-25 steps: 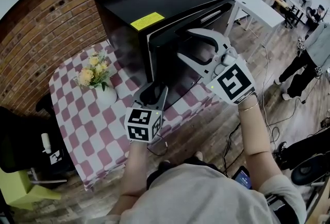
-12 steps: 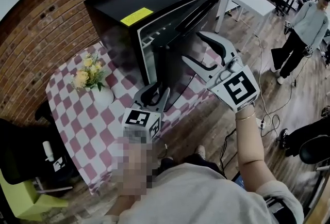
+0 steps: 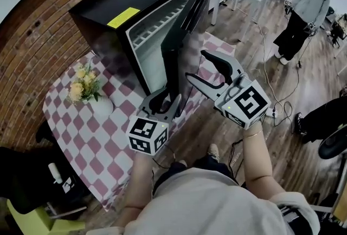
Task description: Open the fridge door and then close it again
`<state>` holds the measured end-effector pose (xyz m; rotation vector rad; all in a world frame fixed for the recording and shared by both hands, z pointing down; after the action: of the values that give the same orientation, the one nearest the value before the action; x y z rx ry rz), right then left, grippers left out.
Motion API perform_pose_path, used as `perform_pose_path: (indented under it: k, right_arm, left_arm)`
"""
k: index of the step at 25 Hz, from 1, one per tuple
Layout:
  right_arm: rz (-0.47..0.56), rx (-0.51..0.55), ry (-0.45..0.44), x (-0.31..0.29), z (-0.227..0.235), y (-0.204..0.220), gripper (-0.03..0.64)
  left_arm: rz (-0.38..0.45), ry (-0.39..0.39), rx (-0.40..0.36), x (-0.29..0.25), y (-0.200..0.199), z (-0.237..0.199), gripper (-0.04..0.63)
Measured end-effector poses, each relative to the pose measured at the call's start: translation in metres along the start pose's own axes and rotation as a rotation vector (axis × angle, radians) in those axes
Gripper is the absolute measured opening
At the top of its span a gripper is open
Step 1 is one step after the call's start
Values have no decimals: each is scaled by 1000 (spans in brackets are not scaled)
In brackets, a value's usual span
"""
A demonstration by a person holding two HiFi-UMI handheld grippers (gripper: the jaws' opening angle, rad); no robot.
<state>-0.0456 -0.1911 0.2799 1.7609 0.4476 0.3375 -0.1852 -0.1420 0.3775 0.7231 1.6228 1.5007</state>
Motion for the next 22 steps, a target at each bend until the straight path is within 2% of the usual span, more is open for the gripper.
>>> perform_pose_path:
  k: [5, 13, 22]
  right_arm:
    - [-7, -88, 35, 17, -14, 16, 266]
    - [-5, -217, 138, 52, -24, 37, 270]
    - [-47, -257, 390, 89, -10, 53, 268]
  left_arm:
    - [0, 112, -11, -6, -1, 17, 125]
    - [-5, 289, -33, -30, -4, 55, 81]
    - [2, 472, -52, -67, -10, 101, 78]
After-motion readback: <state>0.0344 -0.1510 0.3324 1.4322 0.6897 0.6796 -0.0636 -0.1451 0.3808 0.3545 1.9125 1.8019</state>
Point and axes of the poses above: the fingertips, and each gripper's own axes: x backward along the fingers, z to its right, y out of its underside, the point moved 7 cm from there along x, backward along the fingers, and after that the axes turned 6 degrees about -x, right-handed, at the moved point
